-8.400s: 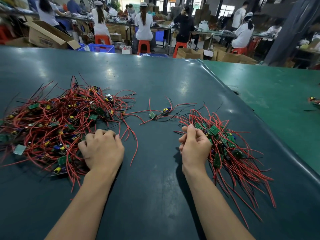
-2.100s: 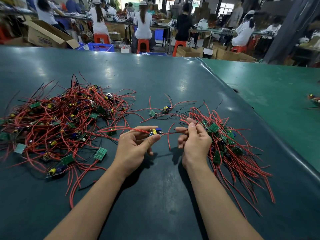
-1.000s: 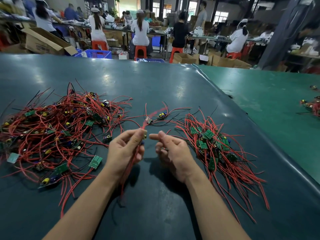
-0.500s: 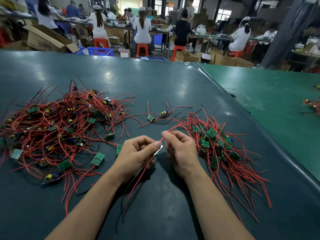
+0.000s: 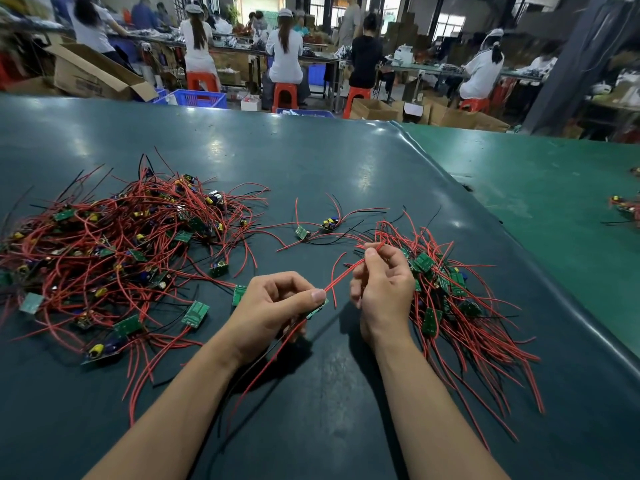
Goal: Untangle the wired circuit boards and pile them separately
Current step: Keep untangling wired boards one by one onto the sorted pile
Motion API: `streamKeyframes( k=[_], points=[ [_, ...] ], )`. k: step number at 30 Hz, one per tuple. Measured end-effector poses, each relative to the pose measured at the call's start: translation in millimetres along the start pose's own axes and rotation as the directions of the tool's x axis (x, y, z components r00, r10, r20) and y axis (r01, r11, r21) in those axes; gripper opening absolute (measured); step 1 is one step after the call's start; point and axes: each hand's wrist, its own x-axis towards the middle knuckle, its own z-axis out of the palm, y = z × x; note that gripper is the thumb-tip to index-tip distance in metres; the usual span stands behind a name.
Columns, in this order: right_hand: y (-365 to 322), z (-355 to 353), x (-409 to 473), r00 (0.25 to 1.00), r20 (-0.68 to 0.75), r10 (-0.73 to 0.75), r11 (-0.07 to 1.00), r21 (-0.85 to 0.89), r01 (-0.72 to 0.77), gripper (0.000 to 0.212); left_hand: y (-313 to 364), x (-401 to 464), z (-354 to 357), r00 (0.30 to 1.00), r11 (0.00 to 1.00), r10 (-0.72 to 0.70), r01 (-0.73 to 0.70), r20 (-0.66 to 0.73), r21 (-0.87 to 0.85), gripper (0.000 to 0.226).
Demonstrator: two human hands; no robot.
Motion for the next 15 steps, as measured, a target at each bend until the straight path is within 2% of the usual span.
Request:
streamKeyframes(
  k=[6,8,9,11,12,15],
  points=[
    [-3.1,-2.1,-1.1,0.999,0.028,0.022,1.000,0.005,-0.022,0.013,1.5,-0.9,-0.5,1.000,0.999,0.006,-0.007,-0.026,-0.046,0.016],
    [-5.9,-0.4,-1.5,0.991,0.075,0.111,0.993,0.028,-0.114,0.006,2.1,0.0,0.1,0.996,0.994,0.007,-0.017,-0.086,-0.112,0.018],
    [-7.2,0.9,-3.2,0.974,0.124,0.189,0.981,0.015,-0.192,0.014,1.6,0.9,0.8,0.992,0.989,0.001,-0.019,-0.124,-0.147,0.019],
    [-10.0,2.2,-9.4,0.898,0.273,0.345,0.938,-0.118,-0.325,0.032,0.3,2.6,2.6,0.982,0.984,-0.006,-0.028,-0.190,-0.174,0.018],
    [-11.2,2.1,-13.5,0.845,0.354,0.401,0.914,-0.214,-0.344,0.037,-0.2,3.5,3.5,0.978,0.989,0.008,-0.039,-0.210,-0.146,0.018],
    [-15.3,0.4,-22.8,0.714,0.539,0.446,0.888,-0.368,-0.277,0.034,-1.4,4.7,3.3,0.980,0.994,0.103,-0.108,-0.172,-0.017,0.021]
  ],
)
